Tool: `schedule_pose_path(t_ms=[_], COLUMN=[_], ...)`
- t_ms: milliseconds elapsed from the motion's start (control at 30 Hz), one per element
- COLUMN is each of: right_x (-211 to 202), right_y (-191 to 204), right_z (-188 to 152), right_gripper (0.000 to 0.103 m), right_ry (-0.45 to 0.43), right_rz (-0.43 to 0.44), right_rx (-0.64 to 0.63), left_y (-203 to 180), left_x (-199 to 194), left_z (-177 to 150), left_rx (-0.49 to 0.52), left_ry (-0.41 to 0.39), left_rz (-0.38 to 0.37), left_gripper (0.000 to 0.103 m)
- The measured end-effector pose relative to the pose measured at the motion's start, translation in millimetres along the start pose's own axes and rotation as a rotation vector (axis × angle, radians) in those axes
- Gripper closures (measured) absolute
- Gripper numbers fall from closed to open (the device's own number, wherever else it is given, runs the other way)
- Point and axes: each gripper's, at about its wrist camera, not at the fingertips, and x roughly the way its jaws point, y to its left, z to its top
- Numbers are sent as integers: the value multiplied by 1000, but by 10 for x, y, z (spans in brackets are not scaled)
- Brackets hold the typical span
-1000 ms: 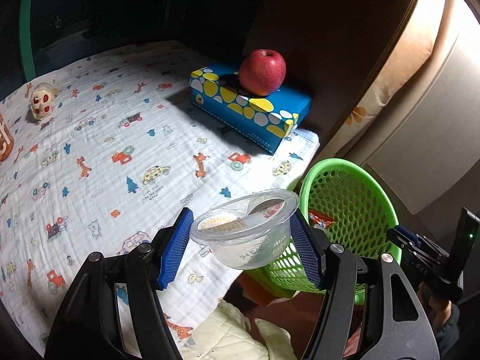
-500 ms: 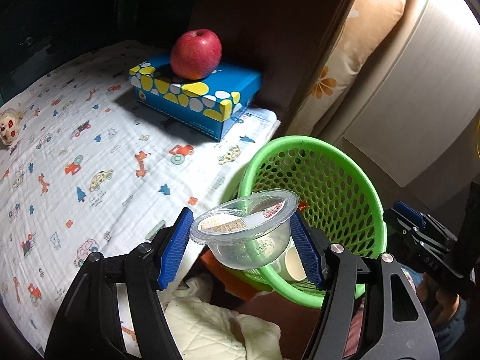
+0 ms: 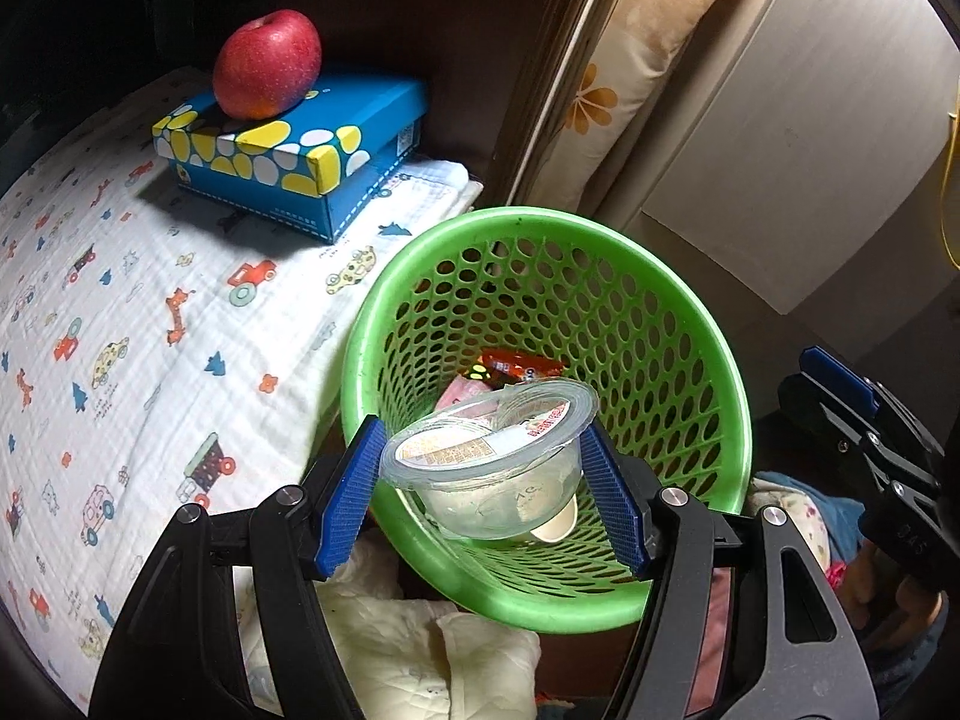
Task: Collect trash
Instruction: 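Lower the clear tub into the basket and open the left tool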
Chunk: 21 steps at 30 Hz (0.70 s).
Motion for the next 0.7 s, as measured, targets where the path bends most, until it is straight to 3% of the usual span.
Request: schedule_pose_path(t_ms=[133,267,400,700], right_x=[-24,-30,-46,-96], right_y=[-12,-25,-11,158], right_z=[-8,-31,-25,-16], right_gripper=[40,40,39,35], right_ry=[-7,-4,-7,-21], right_rz=[5,7,15,51], right_rx=[8,16,23,18], left_y=[-56,-79,-51,110], left_x=[41,21,-22,-363], left_z=[-7,-18,-24,-51], left_rx=[7,16,10,12], left_ry=[14,6,-2,-88], left_rz=[-13,-26,-28,45], left_gripper=[36,28,28,28])
